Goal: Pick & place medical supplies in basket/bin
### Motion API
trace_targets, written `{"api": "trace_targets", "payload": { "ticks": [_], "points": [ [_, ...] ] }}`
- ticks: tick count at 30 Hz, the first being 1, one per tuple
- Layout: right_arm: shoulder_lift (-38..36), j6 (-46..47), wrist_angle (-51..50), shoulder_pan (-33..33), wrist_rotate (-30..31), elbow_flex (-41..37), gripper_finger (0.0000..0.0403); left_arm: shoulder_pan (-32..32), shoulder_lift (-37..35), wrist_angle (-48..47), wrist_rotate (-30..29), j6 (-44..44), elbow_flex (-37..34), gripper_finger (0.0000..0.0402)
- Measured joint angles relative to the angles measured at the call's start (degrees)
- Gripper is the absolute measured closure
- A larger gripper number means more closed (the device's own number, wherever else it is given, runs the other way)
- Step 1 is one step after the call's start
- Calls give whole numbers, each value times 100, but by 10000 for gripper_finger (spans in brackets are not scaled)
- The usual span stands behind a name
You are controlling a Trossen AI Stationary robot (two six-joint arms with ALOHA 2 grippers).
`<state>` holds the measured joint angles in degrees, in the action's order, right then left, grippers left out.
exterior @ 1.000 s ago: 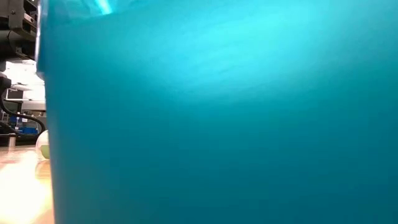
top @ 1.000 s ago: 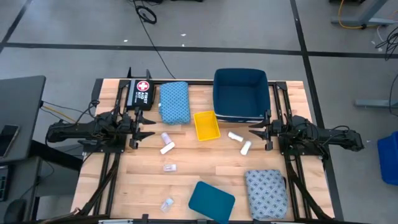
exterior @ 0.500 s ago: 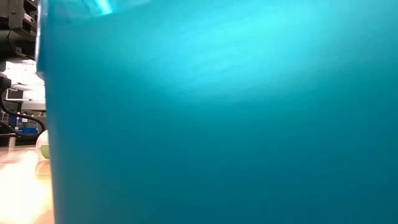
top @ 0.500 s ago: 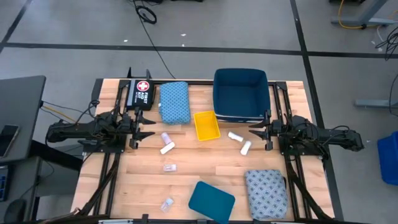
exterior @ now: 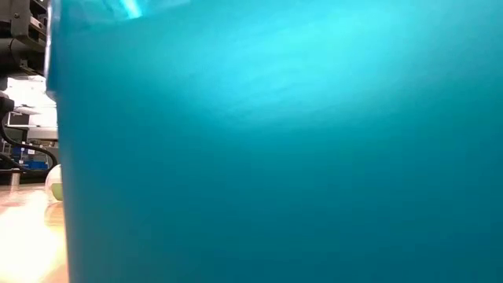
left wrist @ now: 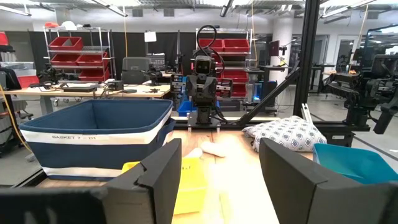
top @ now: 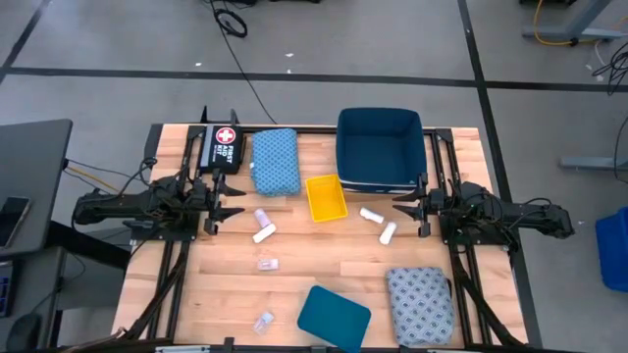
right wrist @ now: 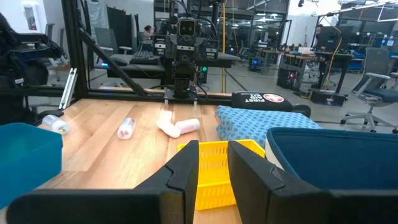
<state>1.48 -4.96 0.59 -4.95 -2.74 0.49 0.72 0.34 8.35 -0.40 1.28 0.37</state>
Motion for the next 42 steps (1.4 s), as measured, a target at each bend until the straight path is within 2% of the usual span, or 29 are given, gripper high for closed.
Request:
{"api": "trace_targets", "payload": {
  "ticks": [24,37,42],
  "points": [
    [2,-2,0,0,1,0,307,0,2,4,0,-3,1,200],
    [1,100,40,0,56,-2,307,-1,1,4,85,-337,1,200],
    [-3,-614,267,-4,360,-2,307,0,2,6,88,-537,1,200]
  ]
}}
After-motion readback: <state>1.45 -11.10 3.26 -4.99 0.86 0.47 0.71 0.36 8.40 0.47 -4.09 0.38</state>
